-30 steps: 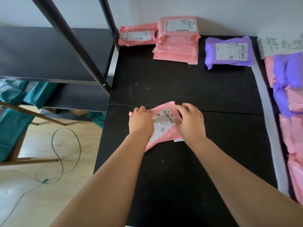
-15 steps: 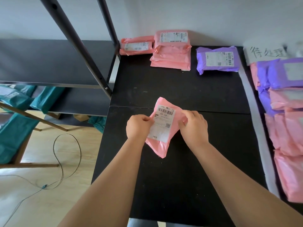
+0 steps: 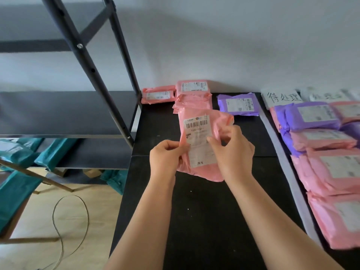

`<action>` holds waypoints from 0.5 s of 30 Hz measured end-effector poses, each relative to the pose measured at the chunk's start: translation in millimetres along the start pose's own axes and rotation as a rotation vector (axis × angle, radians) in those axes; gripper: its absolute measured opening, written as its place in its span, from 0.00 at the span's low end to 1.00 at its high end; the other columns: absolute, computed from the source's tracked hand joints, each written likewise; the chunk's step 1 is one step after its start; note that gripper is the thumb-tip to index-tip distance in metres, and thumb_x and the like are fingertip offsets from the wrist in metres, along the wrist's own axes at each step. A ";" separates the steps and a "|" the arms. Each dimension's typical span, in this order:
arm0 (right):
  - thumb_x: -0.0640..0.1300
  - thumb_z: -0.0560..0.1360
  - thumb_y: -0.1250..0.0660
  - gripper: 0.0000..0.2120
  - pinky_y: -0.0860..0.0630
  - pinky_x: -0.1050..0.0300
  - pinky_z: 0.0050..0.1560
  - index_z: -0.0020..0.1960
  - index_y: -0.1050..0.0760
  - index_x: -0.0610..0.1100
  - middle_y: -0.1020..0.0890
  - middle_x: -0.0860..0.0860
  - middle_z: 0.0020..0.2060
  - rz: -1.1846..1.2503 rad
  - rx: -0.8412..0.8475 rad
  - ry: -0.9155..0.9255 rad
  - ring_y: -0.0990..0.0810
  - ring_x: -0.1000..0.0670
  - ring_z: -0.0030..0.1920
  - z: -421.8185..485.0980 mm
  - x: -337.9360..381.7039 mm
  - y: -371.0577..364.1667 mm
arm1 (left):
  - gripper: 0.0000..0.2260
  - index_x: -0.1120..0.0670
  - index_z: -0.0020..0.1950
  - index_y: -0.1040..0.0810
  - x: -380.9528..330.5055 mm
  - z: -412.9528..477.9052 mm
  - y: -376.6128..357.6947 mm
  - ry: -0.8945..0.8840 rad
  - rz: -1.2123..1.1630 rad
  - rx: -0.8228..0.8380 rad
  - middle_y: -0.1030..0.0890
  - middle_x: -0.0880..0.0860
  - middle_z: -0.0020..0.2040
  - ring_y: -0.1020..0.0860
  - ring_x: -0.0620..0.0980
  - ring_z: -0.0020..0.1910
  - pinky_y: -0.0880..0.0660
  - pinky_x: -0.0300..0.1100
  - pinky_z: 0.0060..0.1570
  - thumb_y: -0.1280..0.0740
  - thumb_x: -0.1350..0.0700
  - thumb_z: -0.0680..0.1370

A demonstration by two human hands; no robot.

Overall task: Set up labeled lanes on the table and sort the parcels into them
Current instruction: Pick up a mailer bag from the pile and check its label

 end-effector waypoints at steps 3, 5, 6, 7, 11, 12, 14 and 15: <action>0.56 0.75 0.29 0.13 0.28 0.47 0.63 0.49 0.32 0.53 0.22 0.59 0.40 0.056 -0.009 -0.040 0.20 0.54 0.45 -1.1 15.4 10.3 | 0.09 0.59 0.40 0.22 -20.5 -6.8 10.5 -0.028 -0.095 0.058 0.15 0.55 0.41 0.15 0.48 0.37 0.20 0.38 0.35 0.23 0.59 0.72; 0.54 0.76 0.30 0.09 0.24 0.43 0.58 0.46 0.30 0.54 0.23 0.61 0.37 0.082 -0.006 -0.019 0.20 0.54 0.44 -1.9 24.0 16.7 | 0.09 0.60 0.42 0.22 -30.0 -10.1 16.8 -0.035 -0.115 0.110 0.14 0.56 0.42 0.14 0.51 0.40 0.18 0.43 0.40 0.23 0.59 0.72; 0.53 0.77 0.31 0.08 0.22 0.44 0.56 0.44 0.29 0.54 0.24 0.62 0.36 0.093 -0.008 -0.004 0.20 0.54 0.43 -2.0 28.2 20.9 | 0.09 0.61 0.43 0.22 -33.8 -11.3 19.7 -0.036 -0.122 0.137 0.14 0.55 0.42 0.14 0.52 0.41 0.18 0.45 0.42 0.23 0.59 0.72; 0.52 0.77 0.31 0.07 0.21 0.46 0.54 0.43 0.28 0.53 0.24 0.62 0.36 0.110 -0.009 0.003 0.20 0.55 0.43 -1.6 32.0 25.6 | 0.09 0.61 0.44 0.22 -37.0 -11.9 22.5 -0.040 -0.135 0.164 0.14 0.56 0.43 0.14 0.53 0.42 0.18 0.46 0.42 0.24 0.58 0.72; 0.48 0.78 0.31 0.04 0.24 0.62 0.43 0.45 0.22 0.49 0.20 0.60 0.38 0.285 -0.002 -0.043 0.19 0.57 0.43 1.5 43.7 43.5 | 0.07 0.58 0.43 0.21 -48.0 -13.0 32.1 -0.084 -0.202 0.226 0.14 0.58 0.44 0.16 0.56 0.42 0.21 0.43 0.35 0.25 0.57 0.74; 0.47 0.78 0.31 0.04 0.25 0.65 0.41 0.46 0.21 0.48 0.19 0.58 0.39 0.329 0.002 -0.053 0.20 0.58 0.42 1.7 45.4 46.3 | 0.06 0.57 0.44 0.20 -50.3 -13.3 34.2 -0.087 -0.211 0.238 0.14 0.58 0.45 0.16 0.57 0.43 0.21 0.44 0.36 0.26 0.56 0.74; 0.47 0.78 0.31 0.04 0.29 0.72 0.35 0.45 0.20 0.47 0.17 0.57 0.39 0.416 0.009 -0.072 0.20 0.58 0.40 1.6 47.8 50.0 | 0.07 0.58 0.45 0.20 -55.6 -13.9 38.1 -0.093 -0.235 0.265 0.14 0.58 0.46 0.16 0.58 0.44 0.22 0.45 0.37 0.26 0.56 0.74; 0.47 0.77 0.30 0.05 0.29 0.73 0.34 0.44 0.20 0.47 0.17 0.57 0.39 0.458 0.010 -0.080 0.20 0.58 0.40 1.1 48.8 51.4 | 0.07 0.58 0.45 0.20 -58.4 -14.2 40.2 -0.096 -0.243 0.275 0.14 0.59 0.46 0.17 0.59 0.44 0.23 0.44 0.36 0.26 0.55 0.74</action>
Point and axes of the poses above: each hand's wrist, its own z-axis towards the middle knuckle, its own y-axis out of the back of the hand, x = y × z, the point moved 1 cm from there along z, towards the middle knuckle
